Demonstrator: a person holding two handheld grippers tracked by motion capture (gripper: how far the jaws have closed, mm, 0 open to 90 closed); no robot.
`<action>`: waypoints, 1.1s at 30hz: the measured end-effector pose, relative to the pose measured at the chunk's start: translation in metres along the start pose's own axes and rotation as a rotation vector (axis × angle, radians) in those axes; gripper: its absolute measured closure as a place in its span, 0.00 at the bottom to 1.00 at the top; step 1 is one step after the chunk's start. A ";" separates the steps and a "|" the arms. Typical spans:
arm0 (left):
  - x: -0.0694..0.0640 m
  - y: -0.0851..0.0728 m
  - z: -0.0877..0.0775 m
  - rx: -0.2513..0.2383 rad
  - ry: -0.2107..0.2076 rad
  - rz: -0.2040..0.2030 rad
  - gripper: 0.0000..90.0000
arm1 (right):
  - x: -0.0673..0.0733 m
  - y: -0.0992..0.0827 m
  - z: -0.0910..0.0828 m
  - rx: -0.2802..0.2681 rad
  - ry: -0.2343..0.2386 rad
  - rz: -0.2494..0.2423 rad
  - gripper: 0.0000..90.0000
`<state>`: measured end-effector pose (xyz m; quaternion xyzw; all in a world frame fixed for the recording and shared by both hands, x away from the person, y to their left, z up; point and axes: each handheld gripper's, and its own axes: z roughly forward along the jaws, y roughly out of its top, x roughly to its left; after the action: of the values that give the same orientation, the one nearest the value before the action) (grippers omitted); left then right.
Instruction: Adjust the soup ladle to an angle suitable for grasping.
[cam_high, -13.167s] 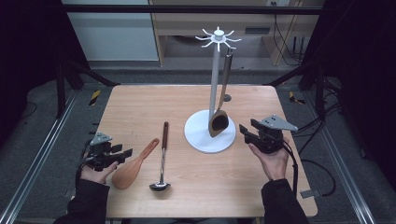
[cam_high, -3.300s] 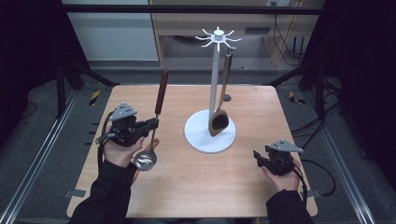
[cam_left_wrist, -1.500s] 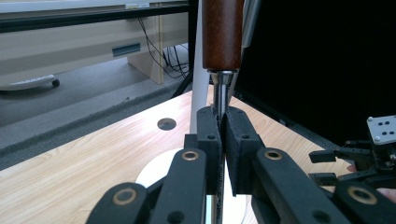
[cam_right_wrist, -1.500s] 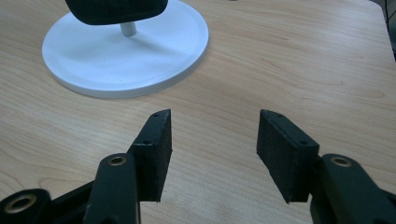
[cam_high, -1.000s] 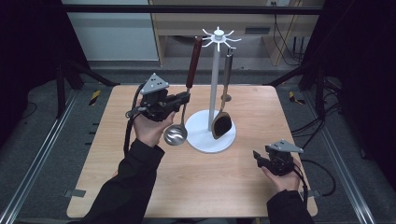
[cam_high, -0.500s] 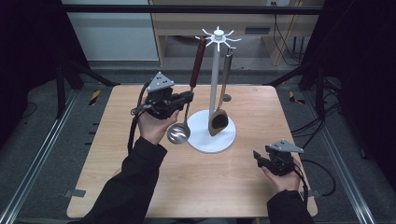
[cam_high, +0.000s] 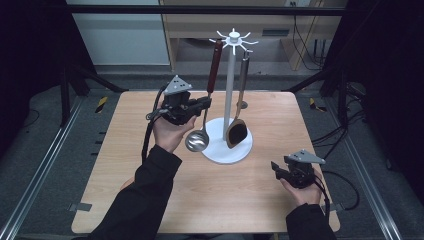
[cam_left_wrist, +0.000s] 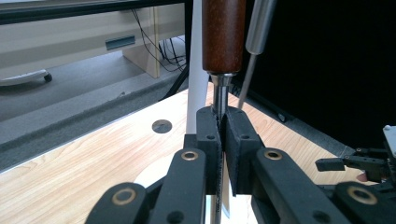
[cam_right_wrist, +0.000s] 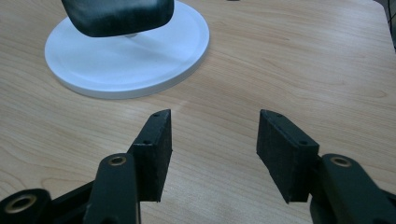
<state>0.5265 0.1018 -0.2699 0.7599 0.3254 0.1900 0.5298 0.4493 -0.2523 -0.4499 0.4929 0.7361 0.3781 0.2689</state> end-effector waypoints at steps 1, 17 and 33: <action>0.000 0.001 0.001 0.000 0.000 0.000 0.95 | 0.000 0.000 0.000 0.001 0.002 0.002 0.51; 0.006 0.002 0.003 0.025 -0.020 0.014 0.95 | 0.000 0.000 0.000 0.002 0.007 0.001 0.51; 0.006 0.010 0.012 0.079 -0.028 0.027 0.95 | 0.000 0.000 0.000 0.005 0.010 0.001 0.51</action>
<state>0.5412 0.0957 -0.2651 0.7872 0.3148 0.1733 0.5011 0.4495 -0.2523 -0.4501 0.4922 0.7379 0.3789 0.2639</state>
